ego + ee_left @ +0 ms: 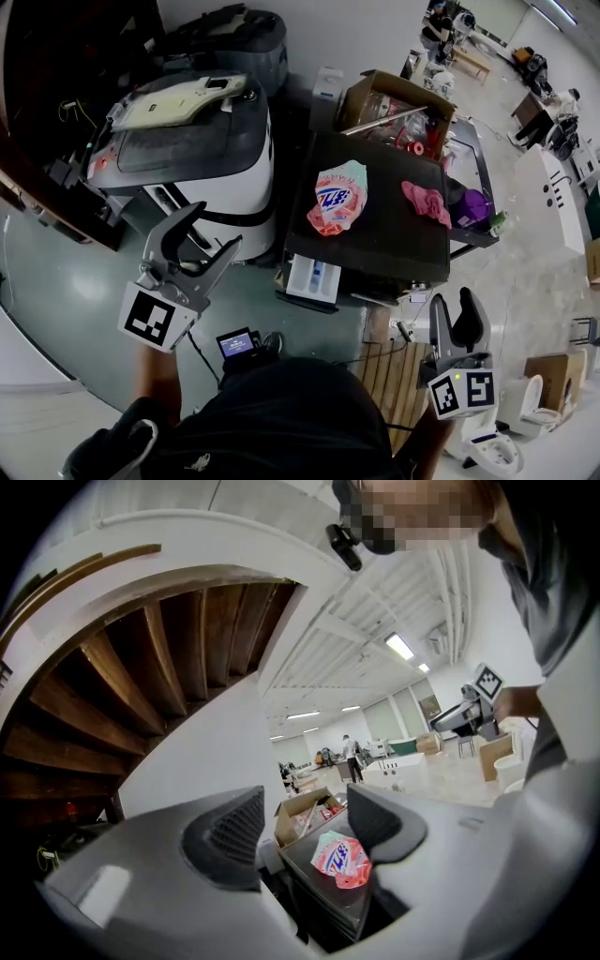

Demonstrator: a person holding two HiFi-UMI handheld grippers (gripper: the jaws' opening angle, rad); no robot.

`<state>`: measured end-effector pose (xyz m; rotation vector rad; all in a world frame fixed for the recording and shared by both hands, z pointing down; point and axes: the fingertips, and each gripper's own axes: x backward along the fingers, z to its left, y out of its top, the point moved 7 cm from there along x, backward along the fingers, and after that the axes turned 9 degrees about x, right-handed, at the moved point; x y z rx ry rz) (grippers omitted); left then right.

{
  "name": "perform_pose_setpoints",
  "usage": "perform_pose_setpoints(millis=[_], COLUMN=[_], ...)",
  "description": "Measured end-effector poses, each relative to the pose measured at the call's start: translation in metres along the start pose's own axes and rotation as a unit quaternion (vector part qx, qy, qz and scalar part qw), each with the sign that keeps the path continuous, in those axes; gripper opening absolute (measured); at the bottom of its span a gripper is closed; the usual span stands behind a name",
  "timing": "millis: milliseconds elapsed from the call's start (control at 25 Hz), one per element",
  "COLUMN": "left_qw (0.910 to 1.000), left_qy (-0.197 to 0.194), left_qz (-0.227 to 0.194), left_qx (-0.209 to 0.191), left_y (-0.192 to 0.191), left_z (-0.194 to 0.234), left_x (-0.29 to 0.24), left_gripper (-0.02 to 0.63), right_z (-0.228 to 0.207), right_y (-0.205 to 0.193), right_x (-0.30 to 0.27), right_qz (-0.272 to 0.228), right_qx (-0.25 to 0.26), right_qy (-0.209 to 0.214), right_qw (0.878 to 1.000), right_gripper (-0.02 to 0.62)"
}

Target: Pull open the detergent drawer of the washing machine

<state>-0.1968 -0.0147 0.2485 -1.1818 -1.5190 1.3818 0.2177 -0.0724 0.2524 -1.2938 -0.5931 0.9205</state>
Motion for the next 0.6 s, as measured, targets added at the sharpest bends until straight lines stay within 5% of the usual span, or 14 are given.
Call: perform_pose_setpoints(millis=[600], left_qw=[0.9996], left_qy=[0.015], left_qz=[-0.006], left_qx=[0.025], left_y=[-0.0102], left_z=[-0.0061], left_x=[0.0018], left_gripper=[0.327], right_z=[-0.0067], right_y=[0.0010], right_x=[-0.0083], right_qz=[0.014], right_qx=[0.009], right_qy=[0.022], right_qw=[1.000], right_gripper=[0.218])
